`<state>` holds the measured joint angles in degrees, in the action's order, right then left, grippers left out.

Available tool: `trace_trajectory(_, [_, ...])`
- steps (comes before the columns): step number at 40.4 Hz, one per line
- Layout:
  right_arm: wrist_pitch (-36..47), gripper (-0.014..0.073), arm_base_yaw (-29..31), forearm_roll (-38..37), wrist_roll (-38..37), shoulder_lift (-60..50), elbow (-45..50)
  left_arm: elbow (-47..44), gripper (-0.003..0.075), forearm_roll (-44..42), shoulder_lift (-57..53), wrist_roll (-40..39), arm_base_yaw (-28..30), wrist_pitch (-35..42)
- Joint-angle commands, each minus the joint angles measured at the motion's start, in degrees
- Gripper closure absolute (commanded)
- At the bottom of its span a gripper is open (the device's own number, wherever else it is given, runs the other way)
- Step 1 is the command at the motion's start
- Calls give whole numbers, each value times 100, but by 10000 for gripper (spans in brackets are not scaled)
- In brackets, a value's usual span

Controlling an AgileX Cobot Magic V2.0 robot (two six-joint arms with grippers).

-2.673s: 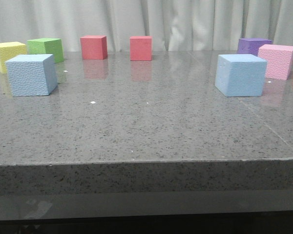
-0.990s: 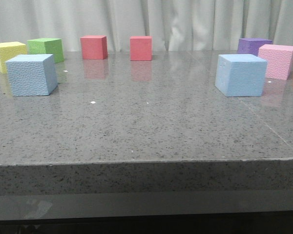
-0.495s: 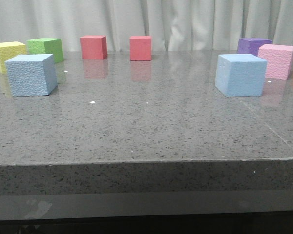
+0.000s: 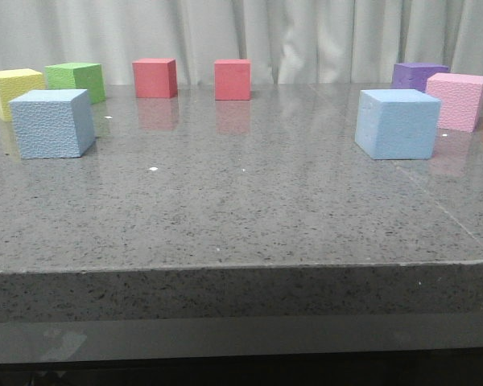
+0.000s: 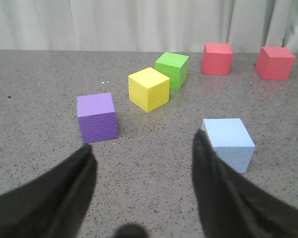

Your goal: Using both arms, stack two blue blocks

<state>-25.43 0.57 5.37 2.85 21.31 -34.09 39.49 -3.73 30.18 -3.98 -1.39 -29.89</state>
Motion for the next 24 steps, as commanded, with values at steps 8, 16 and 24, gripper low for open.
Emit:
trace_trajectory(8, [430,-1,31,24,24,81,-209,185,188,-62,51,-29,-2,430])
trace_trajectory(16, [431,-1,31,29,18,81,-209,185,251,-62,51,-29,-2,430])
trace_trajectory(24, [381,-1,31,90,18,114,-241,185,302,-62,51,-29,-2,430])
